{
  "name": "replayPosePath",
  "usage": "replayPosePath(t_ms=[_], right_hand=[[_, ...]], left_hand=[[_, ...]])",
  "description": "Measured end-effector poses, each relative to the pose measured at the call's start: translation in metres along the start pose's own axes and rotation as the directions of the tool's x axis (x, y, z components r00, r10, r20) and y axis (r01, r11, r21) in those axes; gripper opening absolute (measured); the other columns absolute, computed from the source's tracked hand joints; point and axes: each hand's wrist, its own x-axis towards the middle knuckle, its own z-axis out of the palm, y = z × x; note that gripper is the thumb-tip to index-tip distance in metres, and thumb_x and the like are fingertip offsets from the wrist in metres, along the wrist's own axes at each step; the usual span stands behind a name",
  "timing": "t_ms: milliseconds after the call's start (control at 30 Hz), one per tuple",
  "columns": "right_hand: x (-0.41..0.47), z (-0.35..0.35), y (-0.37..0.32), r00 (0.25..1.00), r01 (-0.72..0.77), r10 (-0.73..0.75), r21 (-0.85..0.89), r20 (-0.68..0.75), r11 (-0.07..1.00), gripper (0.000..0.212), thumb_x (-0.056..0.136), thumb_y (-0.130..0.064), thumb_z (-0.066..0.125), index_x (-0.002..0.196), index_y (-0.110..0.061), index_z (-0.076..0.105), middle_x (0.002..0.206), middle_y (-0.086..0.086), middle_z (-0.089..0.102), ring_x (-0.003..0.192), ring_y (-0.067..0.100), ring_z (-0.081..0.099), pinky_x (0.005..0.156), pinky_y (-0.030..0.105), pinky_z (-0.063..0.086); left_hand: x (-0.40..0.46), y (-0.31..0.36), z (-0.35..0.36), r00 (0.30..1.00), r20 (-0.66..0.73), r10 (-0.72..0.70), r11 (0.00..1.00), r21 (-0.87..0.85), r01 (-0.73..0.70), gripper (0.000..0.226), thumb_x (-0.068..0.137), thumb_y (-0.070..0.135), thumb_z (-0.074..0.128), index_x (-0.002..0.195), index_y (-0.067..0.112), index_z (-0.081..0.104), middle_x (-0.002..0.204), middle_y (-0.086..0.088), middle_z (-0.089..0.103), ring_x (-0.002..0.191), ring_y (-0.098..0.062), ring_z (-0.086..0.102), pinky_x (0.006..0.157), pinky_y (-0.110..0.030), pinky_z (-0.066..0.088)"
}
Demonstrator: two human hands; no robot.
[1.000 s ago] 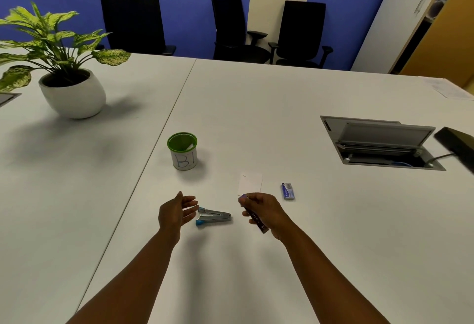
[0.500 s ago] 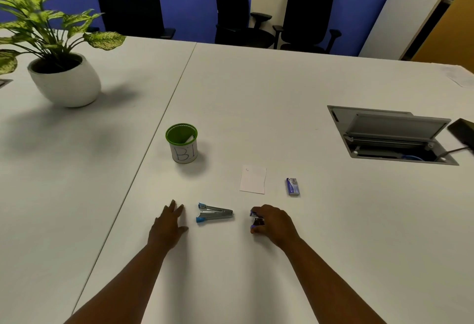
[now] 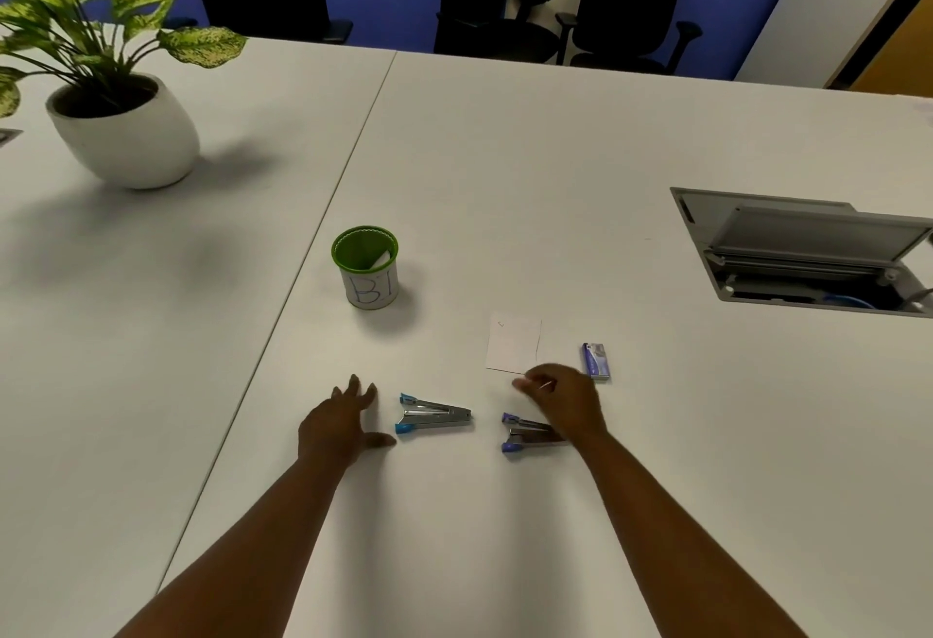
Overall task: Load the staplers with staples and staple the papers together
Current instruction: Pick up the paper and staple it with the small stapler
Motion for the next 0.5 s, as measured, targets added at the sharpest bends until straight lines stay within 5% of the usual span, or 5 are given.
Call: replayPosePath(t_ms=[100, 167, 333, 500], right_hand=[[0.019, 0.001, 0.001, 0.989, -0.103, 0.105, 0.019, -0.101, 0.994, 0.018, 0.082, -0.022, 0.067, 0.091, -0.006, 0.07, 0.098, 0.011, 0.071, 0.096, 0.025, 0.063, 0.074, 0.024, 0.04], [0.029, 0.005, 0.002, 0.996, -0.042, 0.037, -0.071, -0.077, 0.997, 0.023, 0.085, -0.02, 0.063, 0.103, -0.007, 0.067, 0.109, 0.013, 0.065, 0.105, 0.027, 0.059, 0.082, 0.029, 0.043], [0.032, 0.02, 0.001, 0.961, 0.233, -0.113, -0.515, 0.254, 0.825, 0.045, 0.096, -0.027, 0.042, 0.14, -0.019, 0.037, 0.149, 0.006, 0.032, 0.136, 0.024, 0.029, 0.109, 0.034, 0.028], [0.021, 0.024, 0.004, 0.968, 0.234, -0.153, -0.498, 0.198, 0.835, 0.036, 0.097, -0.024, 0.04, 0.131, -0.017, 0.051, 0.143, 0.004, 0.042, 0.133, 0.021, 0.035, 0.107, 0.03, 0.03]], left_hand=[[-0.001, 0.002, -0.003, 1.0, -0.004, -0.002, 1.0, 0.03, 0.002, 0.089, 0.077, 0.058, 0.061, 0.147, 0.029, 0.016, 0.158, 0.004, 0.005, 0.144, -0.018, 0.018, 0.108, -0.031, 0.031], [0.001, 0.003, -0.005, 1.0, 0.0, -0.007, 0.999, 0.042, 0.007, 0.089, 0.076, 0.06, 0.061, 0.147, 0.03, 0.017, 0.158, 0.005, 0.006, 0.143, -0.018, 0.021, 0.107, -0.03, 0.032], [0.005, 0.0, -0.01, 0.999, -0.03, -0.015, 0.997, 0.072, 0.017, 0.087, 0.075, 0.062, 0.06, 0.146, 0.031, 0.021, 0.155, 0.007, 0.021, 0.133, -0.015, 0.038, 0.099, -0.025, 0.037], [0.006, 0.004, -0.011, 0.999, -0.044, -0.024, 0.996, 0.081, 0.028, 0.088, 0.075, 0.061, 0.06, 0.147, 0.029, 0.021, 0.155, 0.008, 0.022, 0.132, -0.014, 0.039, 0.099, -0.025, 0.038]])
